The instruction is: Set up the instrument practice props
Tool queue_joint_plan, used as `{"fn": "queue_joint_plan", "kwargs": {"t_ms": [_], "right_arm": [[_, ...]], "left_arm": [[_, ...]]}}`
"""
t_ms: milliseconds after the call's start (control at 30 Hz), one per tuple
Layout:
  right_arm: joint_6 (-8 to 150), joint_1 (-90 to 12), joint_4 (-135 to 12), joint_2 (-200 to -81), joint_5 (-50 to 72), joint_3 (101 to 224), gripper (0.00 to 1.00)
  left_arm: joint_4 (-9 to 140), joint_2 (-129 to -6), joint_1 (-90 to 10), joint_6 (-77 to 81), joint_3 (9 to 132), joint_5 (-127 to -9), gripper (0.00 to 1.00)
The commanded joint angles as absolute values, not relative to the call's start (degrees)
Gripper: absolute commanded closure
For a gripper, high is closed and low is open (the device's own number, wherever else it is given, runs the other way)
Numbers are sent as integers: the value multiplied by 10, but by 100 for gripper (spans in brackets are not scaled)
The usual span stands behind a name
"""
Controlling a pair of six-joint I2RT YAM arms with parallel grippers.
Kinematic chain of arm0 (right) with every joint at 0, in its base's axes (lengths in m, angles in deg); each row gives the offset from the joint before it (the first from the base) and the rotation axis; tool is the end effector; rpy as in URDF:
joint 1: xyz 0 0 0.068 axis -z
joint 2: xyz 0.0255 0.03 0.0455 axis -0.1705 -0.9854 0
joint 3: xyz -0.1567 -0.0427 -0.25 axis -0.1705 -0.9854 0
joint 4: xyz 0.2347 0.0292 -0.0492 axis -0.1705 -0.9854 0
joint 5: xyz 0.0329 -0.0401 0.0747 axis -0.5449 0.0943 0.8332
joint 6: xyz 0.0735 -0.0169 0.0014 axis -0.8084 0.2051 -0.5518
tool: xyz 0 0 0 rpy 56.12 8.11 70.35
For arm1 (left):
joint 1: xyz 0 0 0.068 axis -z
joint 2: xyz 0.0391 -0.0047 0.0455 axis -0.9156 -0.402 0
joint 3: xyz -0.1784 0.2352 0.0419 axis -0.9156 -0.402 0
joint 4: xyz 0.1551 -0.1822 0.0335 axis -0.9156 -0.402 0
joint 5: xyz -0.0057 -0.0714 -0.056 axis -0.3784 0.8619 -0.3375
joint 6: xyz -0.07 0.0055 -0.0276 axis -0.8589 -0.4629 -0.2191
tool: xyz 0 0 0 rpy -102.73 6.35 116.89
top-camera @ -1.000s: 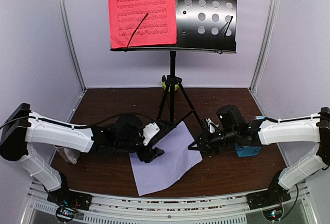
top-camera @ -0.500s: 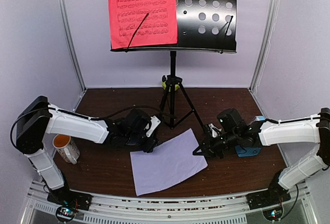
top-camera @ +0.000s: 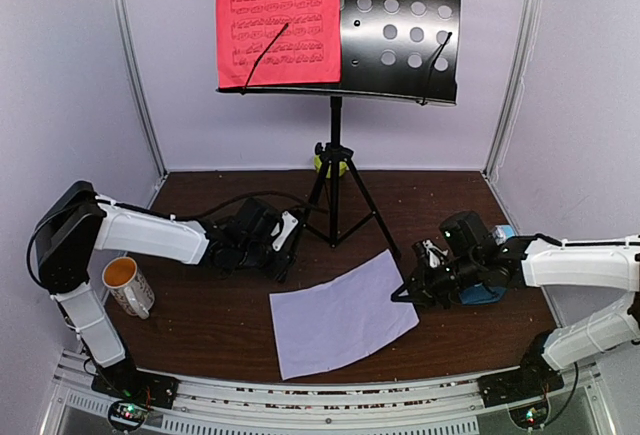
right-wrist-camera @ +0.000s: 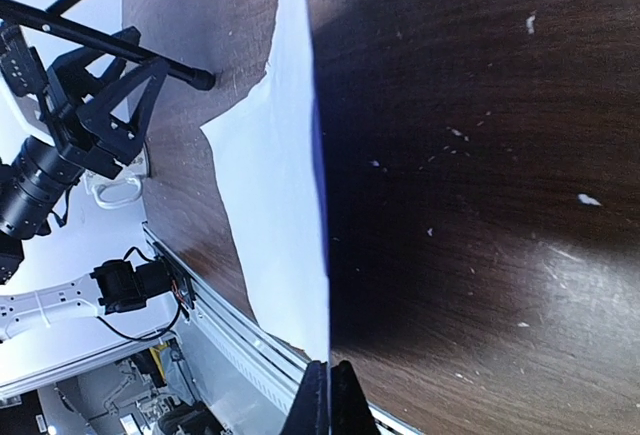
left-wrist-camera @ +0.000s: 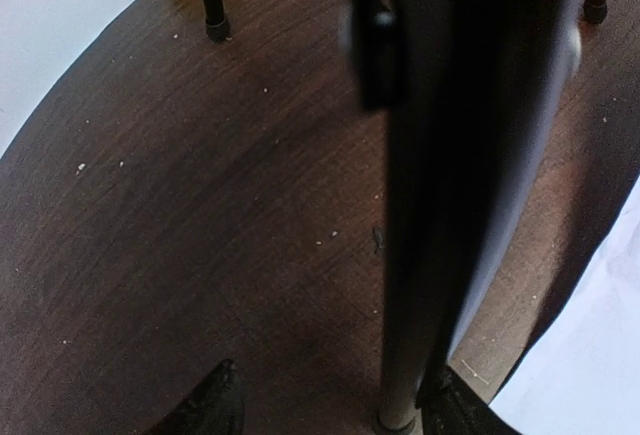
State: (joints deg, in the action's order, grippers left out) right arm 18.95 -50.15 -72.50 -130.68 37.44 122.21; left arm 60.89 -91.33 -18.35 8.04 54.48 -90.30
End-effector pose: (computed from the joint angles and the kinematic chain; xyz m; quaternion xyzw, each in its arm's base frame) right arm 0.1516 0.1751 0.2126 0.0395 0.8969 0.4401 0.0193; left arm 0.2563 -0.2616 0.1908 0.2905 0.8754 -0.0678 0.3804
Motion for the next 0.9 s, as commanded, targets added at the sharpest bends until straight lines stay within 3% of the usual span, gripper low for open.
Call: {"fn": "queue_joint_plan", "kwargs": {"t_ms": [0,400,667,867], "right_arm": [[171,-492,-753,-1266,349,1227,100],[-74,-491,-651,-1245,308,1283,100],[-186,-501,-670,-1221,245,1327,100],[-238,-517,-674,-1234,246,1351,100]], "left_arm": [[641,-871,-187,101,507,-903,34],[695,-693,-31,73,419,-832,20],[680,-683,14,108,454,-758,17],[655,-711,14,131,513,-772,17]]}}
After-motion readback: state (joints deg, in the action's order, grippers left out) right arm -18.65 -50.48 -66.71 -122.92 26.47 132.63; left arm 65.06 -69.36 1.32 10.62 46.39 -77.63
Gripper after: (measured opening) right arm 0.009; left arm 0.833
